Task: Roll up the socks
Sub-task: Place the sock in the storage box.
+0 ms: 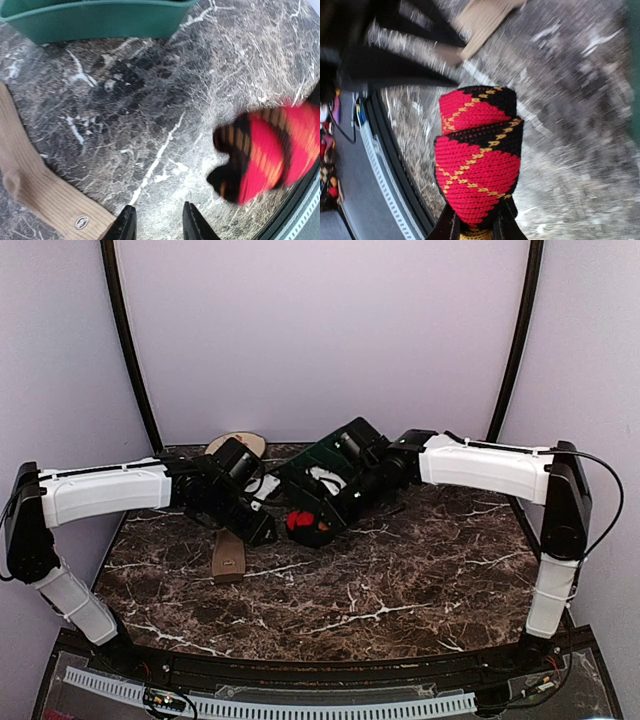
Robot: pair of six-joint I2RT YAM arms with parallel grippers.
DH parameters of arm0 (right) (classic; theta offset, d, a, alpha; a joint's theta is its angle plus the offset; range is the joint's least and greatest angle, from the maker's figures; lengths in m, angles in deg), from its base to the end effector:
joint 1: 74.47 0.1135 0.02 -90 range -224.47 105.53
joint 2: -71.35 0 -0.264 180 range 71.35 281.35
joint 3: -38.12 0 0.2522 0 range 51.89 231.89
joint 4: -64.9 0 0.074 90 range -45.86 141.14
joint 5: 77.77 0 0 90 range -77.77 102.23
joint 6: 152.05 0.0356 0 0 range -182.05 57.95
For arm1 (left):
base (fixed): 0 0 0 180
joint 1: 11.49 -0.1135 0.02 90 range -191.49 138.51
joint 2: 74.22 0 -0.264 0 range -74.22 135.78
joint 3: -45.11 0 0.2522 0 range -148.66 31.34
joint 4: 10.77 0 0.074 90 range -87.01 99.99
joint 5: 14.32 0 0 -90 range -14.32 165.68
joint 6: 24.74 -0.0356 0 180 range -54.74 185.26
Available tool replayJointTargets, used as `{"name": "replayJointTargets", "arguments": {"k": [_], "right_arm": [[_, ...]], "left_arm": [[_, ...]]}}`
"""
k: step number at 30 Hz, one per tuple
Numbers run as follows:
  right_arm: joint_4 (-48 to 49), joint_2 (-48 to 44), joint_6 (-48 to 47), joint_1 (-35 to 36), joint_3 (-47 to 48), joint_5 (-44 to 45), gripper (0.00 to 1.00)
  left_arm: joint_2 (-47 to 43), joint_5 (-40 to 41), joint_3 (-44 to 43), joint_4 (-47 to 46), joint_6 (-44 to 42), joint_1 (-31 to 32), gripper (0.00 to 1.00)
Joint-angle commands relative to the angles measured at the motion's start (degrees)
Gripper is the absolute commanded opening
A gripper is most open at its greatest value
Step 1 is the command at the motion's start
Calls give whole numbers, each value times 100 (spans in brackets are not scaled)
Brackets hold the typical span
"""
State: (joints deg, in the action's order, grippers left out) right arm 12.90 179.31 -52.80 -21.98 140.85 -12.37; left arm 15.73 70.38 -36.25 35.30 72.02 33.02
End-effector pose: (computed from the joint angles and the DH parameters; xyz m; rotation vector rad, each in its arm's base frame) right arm 0.2380 0.3344 0.2522 -1.1647 2.4652 0.9197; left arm 0.2348 -0.2354 0.2506 0.8726 2.4343 -0.4643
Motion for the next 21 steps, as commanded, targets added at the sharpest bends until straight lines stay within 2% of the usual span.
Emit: {"name": "replayJointTargets", "arguments": {"k": [1,7,14,21], "right_arm": [[-484,-59,115,-448,904,436,0],[-953,556,-147,-1005,2194,1175,0],[-1598,1741,-765,-1343,3757,2090,0],[-1449,2176,-1194,-1429,3835,2992,0]], "left_arm": [[-437,526,-209,96,74,-12,35],[-690,759,-167,15,179,-13,35],[-745,720,-108,41,281,-13,35],[-822,853,-47,21,346,-13,35]]}}
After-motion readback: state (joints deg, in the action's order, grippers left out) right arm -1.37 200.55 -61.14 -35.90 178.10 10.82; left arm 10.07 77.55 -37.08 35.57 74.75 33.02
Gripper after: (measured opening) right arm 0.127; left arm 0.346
